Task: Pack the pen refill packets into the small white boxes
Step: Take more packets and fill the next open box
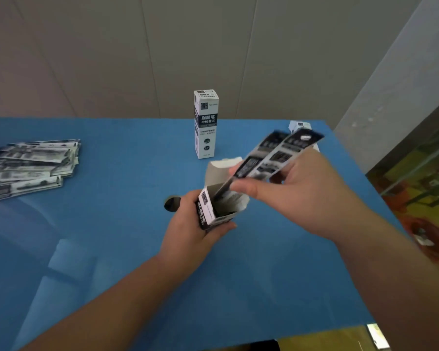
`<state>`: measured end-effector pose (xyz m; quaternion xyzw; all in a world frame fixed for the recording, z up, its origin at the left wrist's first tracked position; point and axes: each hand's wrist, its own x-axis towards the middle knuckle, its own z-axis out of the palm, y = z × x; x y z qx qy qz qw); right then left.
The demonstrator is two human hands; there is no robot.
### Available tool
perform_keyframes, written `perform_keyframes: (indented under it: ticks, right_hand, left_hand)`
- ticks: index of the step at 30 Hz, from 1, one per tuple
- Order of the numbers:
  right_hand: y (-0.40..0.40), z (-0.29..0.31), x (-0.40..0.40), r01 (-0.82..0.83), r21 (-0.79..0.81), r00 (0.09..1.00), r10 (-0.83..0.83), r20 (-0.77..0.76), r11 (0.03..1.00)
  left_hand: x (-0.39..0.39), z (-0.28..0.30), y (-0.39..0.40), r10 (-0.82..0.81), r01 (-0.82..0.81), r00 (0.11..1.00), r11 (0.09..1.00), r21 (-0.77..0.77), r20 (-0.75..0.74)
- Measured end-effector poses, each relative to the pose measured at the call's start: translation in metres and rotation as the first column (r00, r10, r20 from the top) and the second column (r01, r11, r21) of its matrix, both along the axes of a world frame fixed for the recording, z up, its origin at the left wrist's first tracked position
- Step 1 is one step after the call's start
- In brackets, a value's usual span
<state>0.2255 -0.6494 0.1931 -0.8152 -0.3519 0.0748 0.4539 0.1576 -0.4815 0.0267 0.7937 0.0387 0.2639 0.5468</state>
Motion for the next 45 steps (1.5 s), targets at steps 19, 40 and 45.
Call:
perform_keyframes:
  ticks: [19,40,45]
  right_hand:
    - [0.016,-0.006,0.019,-0.208,-0.154,0.967,0.180,-0.179,0.966]
    - [-0.030,-0.051,0.071,-0.128,0.146,0.957,0.160,-0.240,0.981]
    - [-0.051,-0.057,0.105,0.022,0.212,0.968,0.032,-0.247,0.977]
  left_hand:
    - [0.005,-0.005,0.000,0.031,-0.035,0.998,0.997,-0.063,-0.053]
    - [0.060,0.015,-0.042,-0.157,0.147,0.987,0.972,-0.184,-0.039]
    - [0.090,0.004,-0.045,-0.123,0.176,0.954,0.968,0.179,-0.275]
